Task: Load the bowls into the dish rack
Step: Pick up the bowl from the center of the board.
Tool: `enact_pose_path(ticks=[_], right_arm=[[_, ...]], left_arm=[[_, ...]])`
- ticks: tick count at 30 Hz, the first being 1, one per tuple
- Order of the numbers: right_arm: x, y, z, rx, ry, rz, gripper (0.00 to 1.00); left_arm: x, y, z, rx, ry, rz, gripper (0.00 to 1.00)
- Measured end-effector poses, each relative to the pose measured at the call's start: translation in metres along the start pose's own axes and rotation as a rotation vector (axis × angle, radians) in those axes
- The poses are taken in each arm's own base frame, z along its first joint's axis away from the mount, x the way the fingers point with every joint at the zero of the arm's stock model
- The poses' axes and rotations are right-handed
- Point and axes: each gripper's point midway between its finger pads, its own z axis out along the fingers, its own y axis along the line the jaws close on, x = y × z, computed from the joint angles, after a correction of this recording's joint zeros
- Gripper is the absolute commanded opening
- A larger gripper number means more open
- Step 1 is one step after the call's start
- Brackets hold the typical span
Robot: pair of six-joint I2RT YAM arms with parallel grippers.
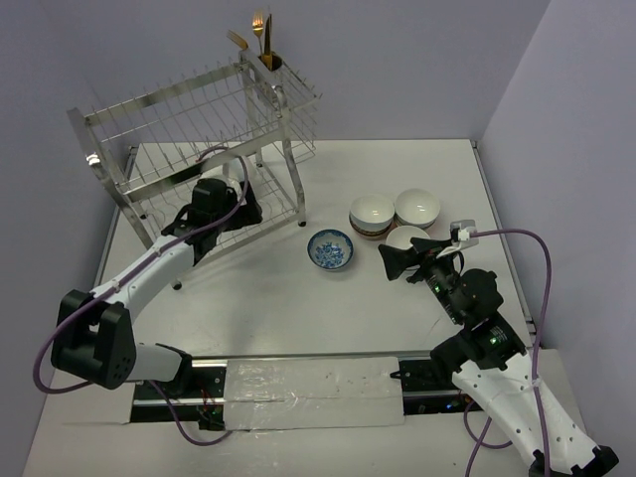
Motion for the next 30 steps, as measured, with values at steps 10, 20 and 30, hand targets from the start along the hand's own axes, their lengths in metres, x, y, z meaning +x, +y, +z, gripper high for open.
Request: enact_pose_path(ticks=[10,20,30], right_arm=[[-0.002,0.004,0.000,-0.023,-0.007,-0.001,1.00],[-0.005,0.006,-0.002,-0.033,-0.017,0.000,1.00],[-0.005,0.006,-0.002,-0.033,-0.020,0.000,1.00]], left_arm=[[0.038,0.008,0.005,-0.029,0.133,-0.060,0.99],[0.066,0.016,0.007,-0.059,0.239,-0.074,0.99],[0.081,-0.029,-0.023,0.040,0.272,0.075,0.99]])
